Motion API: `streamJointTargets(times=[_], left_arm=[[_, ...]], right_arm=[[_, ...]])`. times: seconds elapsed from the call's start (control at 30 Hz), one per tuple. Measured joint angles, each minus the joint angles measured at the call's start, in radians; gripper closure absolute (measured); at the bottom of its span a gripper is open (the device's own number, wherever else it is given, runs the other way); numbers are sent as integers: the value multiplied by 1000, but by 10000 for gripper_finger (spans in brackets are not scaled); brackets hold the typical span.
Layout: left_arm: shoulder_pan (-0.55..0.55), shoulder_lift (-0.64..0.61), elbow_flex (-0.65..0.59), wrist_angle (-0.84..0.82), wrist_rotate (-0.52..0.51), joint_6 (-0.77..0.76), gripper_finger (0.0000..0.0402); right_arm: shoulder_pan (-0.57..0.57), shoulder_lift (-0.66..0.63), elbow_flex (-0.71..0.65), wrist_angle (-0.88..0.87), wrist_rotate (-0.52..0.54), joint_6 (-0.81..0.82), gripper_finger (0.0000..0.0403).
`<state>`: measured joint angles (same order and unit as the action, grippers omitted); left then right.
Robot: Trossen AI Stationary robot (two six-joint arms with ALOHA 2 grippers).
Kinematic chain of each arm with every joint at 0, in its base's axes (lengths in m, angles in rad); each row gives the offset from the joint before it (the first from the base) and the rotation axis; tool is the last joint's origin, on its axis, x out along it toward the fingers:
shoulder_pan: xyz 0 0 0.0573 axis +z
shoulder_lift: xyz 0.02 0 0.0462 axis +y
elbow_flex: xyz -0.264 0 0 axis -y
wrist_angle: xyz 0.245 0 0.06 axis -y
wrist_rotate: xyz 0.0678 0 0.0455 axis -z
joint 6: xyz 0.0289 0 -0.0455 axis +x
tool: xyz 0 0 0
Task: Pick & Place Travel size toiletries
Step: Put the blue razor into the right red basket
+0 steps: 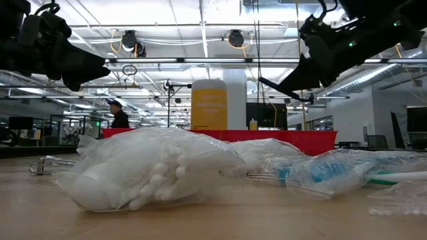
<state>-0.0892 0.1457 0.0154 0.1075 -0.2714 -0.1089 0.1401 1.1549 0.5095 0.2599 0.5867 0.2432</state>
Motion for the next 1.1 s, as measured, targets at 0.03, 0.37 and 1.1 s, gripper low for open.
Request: streamJointTargets(times=[0.03, 0.37, 1.1], left_arm=[[0, 0, 0, 0, 0, 0, 215], [0, 0, 0, 0, 0, 0, 215], [0, 0, 0, 0, 0, 0, 215]], right_arm=[[-9, 0, 0, -3, 24, 1, 375], [-95, 0, -62, 16, 121, 56, 376], [-148, 0, -177, 155, 120, 85, 349]])
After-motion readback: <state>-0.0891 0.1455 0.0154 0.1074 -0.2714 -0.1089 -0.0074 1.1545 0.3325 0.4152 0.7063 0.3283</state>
